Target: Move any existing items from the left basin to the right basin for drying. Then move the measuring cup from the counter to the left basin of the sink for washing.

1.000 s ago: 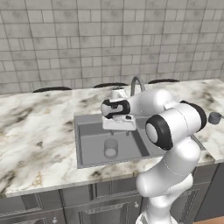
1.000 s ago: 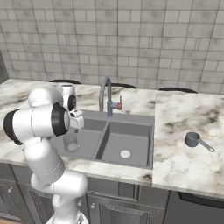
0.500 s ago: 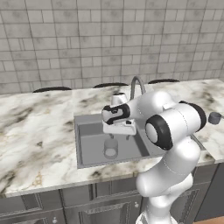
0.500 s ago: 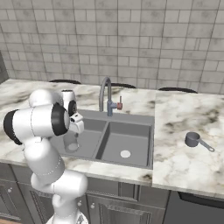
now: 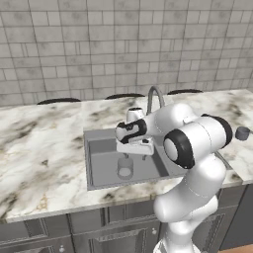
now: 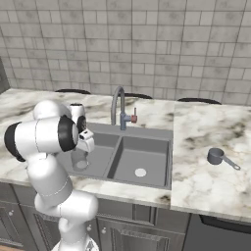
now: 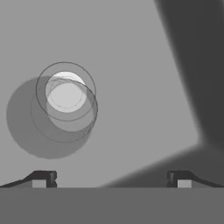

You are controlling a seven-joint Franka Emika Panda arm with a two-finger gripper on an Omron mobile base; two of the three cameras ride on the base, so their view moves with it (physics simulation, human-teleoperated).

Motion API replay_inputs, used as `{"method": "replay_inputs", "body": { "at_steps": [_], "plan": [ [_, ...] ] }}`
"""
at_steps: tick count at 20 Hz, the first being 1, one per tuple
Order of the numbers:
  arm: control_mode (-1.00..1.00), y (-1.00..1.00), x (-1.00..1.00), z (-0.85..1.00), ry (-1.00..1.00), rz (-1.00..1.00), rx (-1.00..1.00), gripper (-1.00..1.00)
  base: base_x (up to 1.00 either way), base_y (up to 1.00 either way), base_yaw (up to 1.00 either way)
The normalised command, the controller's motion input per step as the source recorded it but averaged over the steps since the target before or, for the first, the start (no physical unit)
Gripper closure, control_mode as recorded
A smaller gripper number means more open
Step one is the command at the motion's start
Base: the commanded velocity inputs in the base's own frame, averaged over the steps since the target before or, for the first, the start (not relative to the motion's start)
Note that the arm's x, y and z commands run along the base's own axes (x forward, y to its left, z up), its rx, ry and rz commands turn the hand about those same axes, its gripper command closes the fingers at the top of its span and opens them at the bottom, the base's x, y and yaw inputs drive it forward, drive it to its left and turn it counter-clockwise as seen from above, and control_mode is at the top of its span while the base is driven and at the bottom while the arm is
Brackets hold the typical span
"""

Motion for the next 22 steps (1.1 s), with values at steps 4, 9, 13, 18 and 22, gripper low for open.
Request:
{"method": "replay_inputs", "body": {
  "at_steps": [4, 9, 13, 18, 22],
  "plan": [
    [-1.00, 0.00, 0.00, -0.09, 0.00, 0.00, 0.02, -1.00, 0.00, 0.00, 0.00],
    [-1.00, 0.00, 0.00, -0.09, 0.00, 0.00, 0.02, -1.00, 0.00, 0.00, 0.00],
    [-1.00, 0.00, 0.00, -0.08, 0.00, 0.00, 0.02, -1.00, 0.00, 0.00, 0.00],
    [-1.00, 0.00, 0.01, -0.07, 0.00, 0.00, 0.02, -1.00, 0.00, 0.00, 0.00],
    [-1.00, 0.00, 0.03, -0.05, 0.00, 0.00, 0.02, -1.00, 0.00, 0.00, 0.00]
  ]
}}
